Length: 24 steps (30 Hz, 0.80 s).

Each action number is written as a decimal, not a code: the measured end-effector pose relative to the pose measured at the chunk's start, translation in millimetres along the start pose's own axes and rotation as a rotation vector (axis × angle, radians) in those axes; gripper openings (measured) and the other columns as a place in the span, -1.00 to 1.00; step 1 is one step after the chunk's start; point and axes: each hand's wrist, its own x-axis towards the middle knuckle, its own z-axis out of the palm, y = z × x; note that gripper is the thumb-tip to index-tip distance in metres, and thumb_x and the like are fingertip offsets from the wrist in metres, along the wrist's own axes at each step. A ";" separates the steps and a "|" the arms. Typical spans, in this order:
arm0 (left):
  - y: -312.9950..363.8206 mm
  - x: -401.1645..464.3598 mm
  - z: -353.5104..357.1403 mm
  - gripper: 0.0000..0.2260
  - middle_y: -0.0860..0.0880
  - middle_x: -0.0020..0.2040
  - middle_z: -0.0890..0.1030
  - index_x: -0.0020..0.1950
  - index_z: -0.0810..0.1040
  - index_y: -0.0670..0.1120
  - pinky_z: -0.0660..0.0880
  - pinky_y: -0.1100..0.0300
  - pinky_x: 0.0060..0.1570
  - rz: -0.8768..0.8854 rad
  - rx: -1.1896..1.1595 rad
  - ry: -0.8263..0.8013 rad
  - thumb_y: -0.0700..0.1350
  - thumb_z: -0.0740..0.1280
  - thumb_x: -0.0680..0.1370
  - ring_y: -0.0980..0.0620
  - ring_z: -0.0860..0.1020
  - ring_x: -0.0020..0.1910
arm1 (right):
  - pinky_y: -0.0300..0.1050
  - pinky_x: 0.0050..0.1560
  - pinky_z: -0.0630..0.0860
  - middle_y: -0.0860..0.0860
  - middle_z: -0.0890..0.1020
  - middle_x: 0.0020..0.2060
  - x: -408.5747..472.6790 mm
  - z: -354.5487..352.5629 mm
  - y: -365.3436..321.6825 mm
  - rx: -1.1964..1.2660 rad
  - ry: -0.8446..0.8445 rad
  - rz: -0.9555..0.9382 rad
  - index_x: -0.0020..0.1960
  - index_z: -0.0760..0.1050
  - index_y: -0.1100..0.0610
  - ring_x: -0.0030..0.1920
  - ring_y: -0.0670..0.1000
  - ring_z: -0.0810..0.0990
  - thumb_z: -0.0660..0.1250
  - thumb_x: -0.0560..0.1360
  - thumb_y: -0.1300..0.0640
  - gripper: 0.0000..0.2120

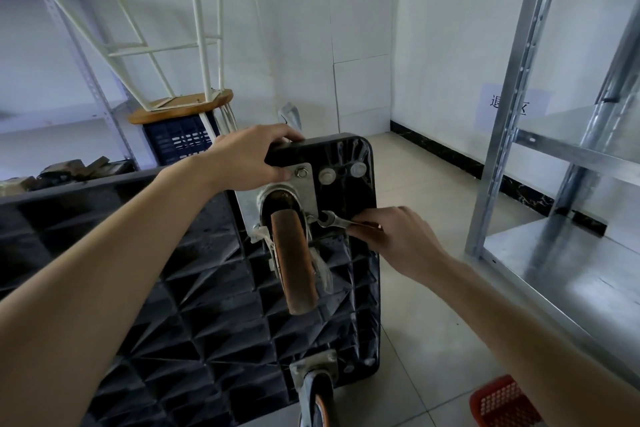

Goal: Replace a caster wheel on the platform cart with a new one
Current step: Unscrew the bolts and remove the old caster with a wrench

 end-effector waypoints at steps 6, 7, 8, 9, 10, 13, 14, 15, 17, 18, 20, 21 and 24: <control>-1.9 1.7 1.1 -0.53 0.30 0.04 0.61 0.33 0.42 0.27 0.46 0.11 -0.05 0.001 -0.015 -0.008 -0.04 0.49 0.50 0.22 0.57 -0.11 | -0.09 -0.34 0.40 -0.12 0.60 -0.37 -4.4 19.1 6.5 0.103 0.040 0.050 -0.01 0.64 -0.18 -0.33 -0.14 0.54 0.29 0.58 -0.19 -0.82; -1.8 1.6 1.3 -0.53 0.30 0.03 0.61 0.32 0.42 0.27 0.47 0.11 -0.05 0.001 -0.017 -0.007 -0.04 0.49 0.50 0.24 0.57 -0.13 | -0.12 -0.36 0.37 -0.14 0.59 -0.37 -4.9 20.5 7.3 0.105 0.048 0.051 -0.01 0.63 -0.19 -0.33 -0.14 0.53 0.30 0.59 -0.19 -0.84; -1.5 1.7 1.6 -0.53 0.31 0.03 0.61 0.32 0.42 0.28 0.47 0.12 -0.07 -0.001 -0.016 -0.006 -0.04 0.49 0.50 0.26 0.56 -0.15 | -0.13 -0.36 0.35 -0.15 0.59 -0.37 -4.8 21.1 7.6 0.108 0.056 0.051 -0.01 0.63 -0.20 -0.32 -0.15 0.53 0.30 0.59 -0.18 -0.85; -1.2 1.6 1.5 -0.53 0.31 0.03 0.61 0.32 0.42 0.28 0.46 0.12 -0.09 -0.004 -0.015 -0.005 -0.04 0.49 0.50 0.28 0.55 -0.16 | -0.13 -0.36 0.35 -0.15 0.58 -0.37 -4.5 21.3 7.9 0.109 0.058 0.050 -0.01 0.63 -0.20 -0.32 -0.15 0.53 0.30 0.59 -0.18 -0.85; -1.3 1.8 1.5 -0.53 0.32 0.03 0.61 0.32 0.42 0.28 0.46 0.12 -0.09 -0.005 -0.018 -0.005 -0.04 0.50 0.50 0.28 0.55 -0.15 | -0.13 -0.36 0.35 -0.15 0.58 -0.37 -4.4 20.8 7.7 0.103 0.050 0.050 0.00 0.63 -0.20 -0.32 -0.15 0.53 0.30 0.59 -0.18 -0.84; -2.7 2.1 0.8 -0.52 0.28 0.04 0.62 0.33 0.42 0.27 0.47 0.11 -0.09 0.001 -0.031 -0.014 -0.05 0.50 0.50 0.25 0.56 -0.18 | -0.18 -0.36 0.31 -0.16 0.56 -0.38 -4.6 19.8 5.5 0.069 0.012 0.050 0.03 0.64 -0.21 -0.32 -0.16 0.50 0.28 0.59 -0.20 -0.82; -3.0 2.2 0.7 -0.53 0.27 0.05 0.62 0.33 0.42 0.26 0.46 0.12 -0.11 0.000 -0.033 -0.016 -0.05 0.49 0.50 0.26 0.55 -0.20 | -0.18 -0.36 0.30 -0.17 0.56 -0.37 -5.2 20.2 4.0 0.068 0.010 0.048 0.04 0.64 -0.21 -0.32 -0.17 0.50 0.27 0.59 -0.20 -0.82; -2.8 2.2 0.6 -0.53 0.26 0.05 0.62 0.33 0.42 0.26 0.45 0.13 -0.13 0.000 -0.035 -0.016 -0.06 0.49 0.51 0.27 0.55 -0.21 | -0.17 -0.35 0.31 -0.17 0.58 -0.35 -5.0 21.3 2.5 0.067 0.016 0.041 0.05 0.63 -0.21 -0.30 -0.16 0.51 0.27 0.59 -0.20 -0.81; -2.3 2.2 0.8 -0.53 0.26 0.05 0.63 0.33 0.43 0.25 0.44 0.14 -0.15 0.001 -0.041 -0.015 -0.07 0.49 0.51 0.28 0.54 -0.24 | -0.15 -0.35 0.33 -0.17 0.62 -0.30 -4.2 23.4 -0.8 0.059 0.037 0.028 0.07 0.63 -0.20 -0.27 -0.14 0.53 0.27 0.60 -0.19 -0.81; -2.2 2.2 0.9 -0.53 0.26 0.05 0.63 0.33 0.43 0.26 0.44 0.14 -0.16 0.002 -0.048 -0.015 -0.07 0.49 0.51 0.29 0.53 -0.27 | -0.15 -0.35 0.33 -0.18 0.61 -0.29 -4.1 24.0 -2.2 0.053 0.048 0.026 0.08 0.64 -0.19 -0.26 -0.13 0.54 0.27 0.60 -0.19 -0.80; -2.1 2.0 1.1 -0.53 0.26 0.04 0.63 0.33 0.43 0.26 0.43 0.15 -0.17 0.000 -0.057 -0.017 -0.07 0.49 0.51 0.31 0.51 -0.31 | -0.17 -0.35 0.32 -0.19 0.61 -0.29 -5.6 24.9 -3.2 0.050 0.070 0.027 0.10 0.64 -0.18 -0.25 -0.12 0.54 0.27 0.60 -0.19 -0.79; -2.0 1.9 1.2 -0.53 0.26 0.04 0.63 0.32 0.43 0.26 0.42 0.15 -0.17 -0.002 -0.055 -0.017 -0.07 0.49 0.51 0.32 0.51 -0.32 | -0.18 -0.35 0.31 -0.19 0.62 -0.28 -6.3 24.7 -3.3 0.053 0.075 0.029 0.10 0.64 -0.17 -0.25 -0.12 0.54 0.27 0.60 -0.19 -0.78; -0.2 1.4 0.8 -0.53 0.26 0.04 0.62 0.33 0.43 0.25 0.42 0.16 -0.18 -0.004 -0.046 -0.016 -0.07 0.49 0.51 0.32 0.51 -0.31 | -0.17 -0.33 0.35 -0.19 0.65 -0.26 -5.1 25.2 -2.2 0.079 0.068 0.042 0.08 0.65 -0.17 -0.24 -0.14 0.54 0.28 0.60 -0.18 -0.80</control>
